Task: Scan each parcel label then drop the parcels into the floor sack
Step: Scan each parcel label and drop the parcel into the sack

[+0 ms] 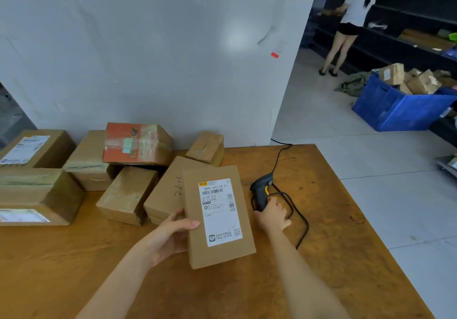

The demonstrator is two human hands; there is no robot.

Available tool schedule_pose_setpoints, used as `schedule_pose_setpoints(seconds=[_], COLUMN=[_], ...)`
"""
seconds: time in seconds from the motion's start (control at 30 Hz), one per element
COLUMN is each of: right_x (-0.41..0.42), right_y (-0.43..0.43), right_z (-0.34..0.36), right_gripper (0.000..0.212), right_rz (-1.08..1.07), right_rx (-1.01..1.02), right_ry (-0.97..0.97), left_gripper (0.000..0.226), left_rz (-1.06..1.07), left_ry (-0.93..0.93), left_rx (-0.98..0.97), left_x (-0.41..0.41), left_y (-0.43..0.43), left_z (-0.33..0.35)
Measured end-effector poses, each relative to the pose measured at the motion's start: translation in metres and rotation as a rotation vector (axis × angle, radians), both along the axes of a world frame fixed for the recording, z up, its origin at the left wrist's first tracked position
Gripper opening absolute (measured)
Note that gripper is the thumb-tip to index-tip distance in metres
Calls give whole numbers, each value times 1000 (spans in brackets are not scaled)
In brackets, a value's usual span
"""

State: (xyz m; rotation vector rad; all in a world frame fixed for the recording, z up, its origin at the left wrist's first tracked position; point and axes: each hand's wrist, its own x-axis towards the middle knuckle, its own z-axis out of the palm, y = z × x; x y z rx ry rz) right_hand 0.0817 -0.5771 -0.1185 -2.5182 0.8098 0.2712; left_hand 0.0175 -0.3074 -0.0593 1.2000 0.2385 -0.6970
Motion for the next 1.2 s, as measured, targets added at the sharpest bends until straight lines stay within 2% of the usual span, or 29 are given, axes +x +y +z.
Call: schedule_pose_setpoints(seconds=[0.1, 0.3, 0.43, 0.57, 0.63, 0.7, 0.83, 1.0, 1.2], right_x=[12, 15, 3, -19, -38, -63, -118, -167, -190], right_y=[7, -1, -6, -8, -5, -2, 8, 39, 70], right_z=[-8, 1, 7, 33, 56, 85, 131, 155, 151], right_gripper=[51, 70, 69, 77, 65, 32, 2, 22, 52], right_rz=[80, 44, -12, 9, 11, 60, 285, 442, 381], right_rx=[-116, 81, 280, 487, 596, 704, 969, 1019, 973], right_ry=[44, 130, 27, -192, -304, -385, -393, -381, -431], left_gripper=[92, 91, 92, 90, 88, 86, 83, 90, 98], left_rz=[30, 57, 55, 47, 48, 61, 78, 113, 145], left_ry=[2, 5, 10, 9, 5, 6, 0, -12, -22], left_rx=[2, -4, 9, 3, -3, -17, -42, -35, -57], left_x=[-1, 1, 2, 1, 1, 0, -2, -7, -15], left_y=[0, -2, -3, -2, -2, -1, 1, 0, 0], left_z=[-3, -5, -6, -5, -5, -4, -6, -9, -13])
